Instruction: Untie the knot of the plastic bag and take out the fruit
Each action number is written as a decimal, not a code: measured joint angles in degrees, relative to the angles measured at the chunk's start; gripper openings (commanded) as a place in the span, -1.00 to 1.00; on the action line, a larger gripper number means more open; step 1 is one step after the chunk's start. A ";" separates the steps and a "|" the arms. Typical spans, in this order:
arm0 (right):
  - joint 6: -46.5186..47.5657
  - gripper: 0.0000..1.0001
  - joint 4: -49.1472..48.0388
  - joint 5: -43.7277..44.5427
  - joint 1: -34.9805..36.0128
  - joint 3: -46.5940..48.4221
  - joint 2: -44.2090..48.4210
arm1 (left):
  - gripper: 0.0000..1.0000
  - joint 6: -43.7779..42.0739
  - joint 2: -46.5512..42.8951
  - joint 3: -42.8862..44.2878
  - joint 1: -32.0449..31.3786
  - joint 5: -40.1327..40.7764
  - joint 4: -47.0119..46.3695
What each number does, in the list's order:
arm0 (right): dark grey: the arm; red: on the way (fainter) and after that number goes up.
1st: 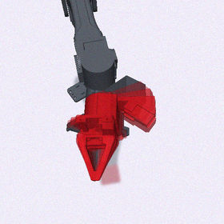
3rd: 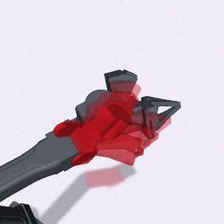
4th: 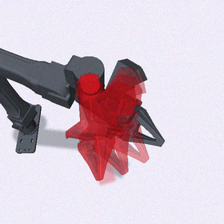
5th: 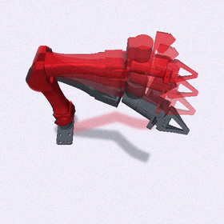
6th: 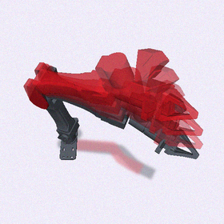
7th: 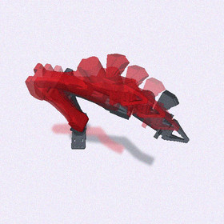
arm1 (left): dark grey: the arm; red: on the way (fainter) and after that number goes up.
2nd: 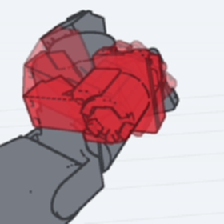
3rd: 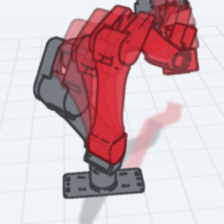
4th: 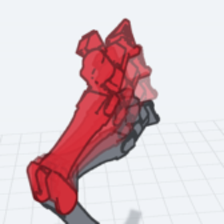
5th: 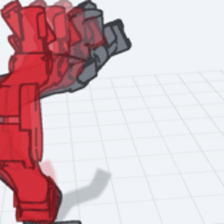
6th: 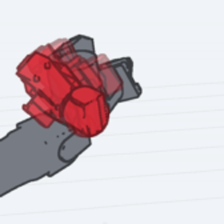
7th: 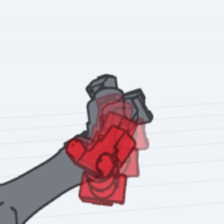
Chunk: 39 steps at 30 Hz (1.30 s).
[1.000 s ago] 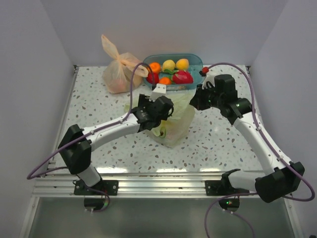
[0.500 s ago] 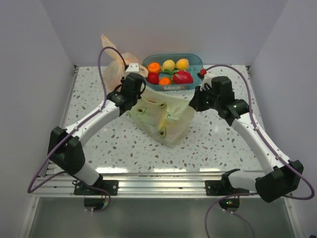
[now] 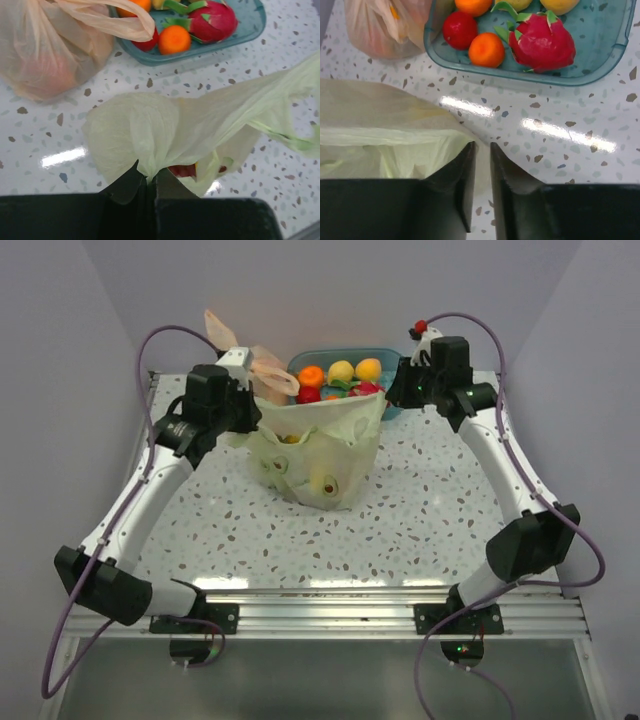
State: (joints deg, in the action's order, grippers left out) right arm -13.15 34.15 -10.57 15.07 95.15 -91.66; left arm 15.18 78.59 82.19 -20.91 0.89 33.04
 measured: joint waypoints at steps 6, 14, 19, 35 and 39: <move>-1.86 0.79 2.23 6.12 1.53 0.52 2.51 | -1.00 5.42 -7.58 -6.29 1.81 -12.68 2.32; -10.88 0.97 -0.28 13.66 13.79 -12.44 15.30 | -1.00 13.49 -11.78 -16.06 1.77 -17.44 3.43; -17.77 0.97 -5.20 15.26 20.26 -17.57 14.23 | -1.00 16.94 -16.92 -19.21 1.77 -16.92 2.97; -31.85 0.97 -20.57 24.48 34.10 -19.74 -3.41 | -1.00 26.05 -28.06 -34.03 1.77 -14.27 -0.48; -32.65 0.34 -20.41 26.03 35.08 -19.74 -6.21 | -1.00 26.45 -29.11 -36.24 1.77 -12.83 -1.27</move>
State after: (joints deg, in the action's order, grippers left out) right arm -45.80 13.74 15.46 50.15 75.42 -97.86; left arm 41.63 49.47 45.95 -19.14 -11.94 31.77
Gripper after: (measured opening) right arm 0.890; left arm 0.038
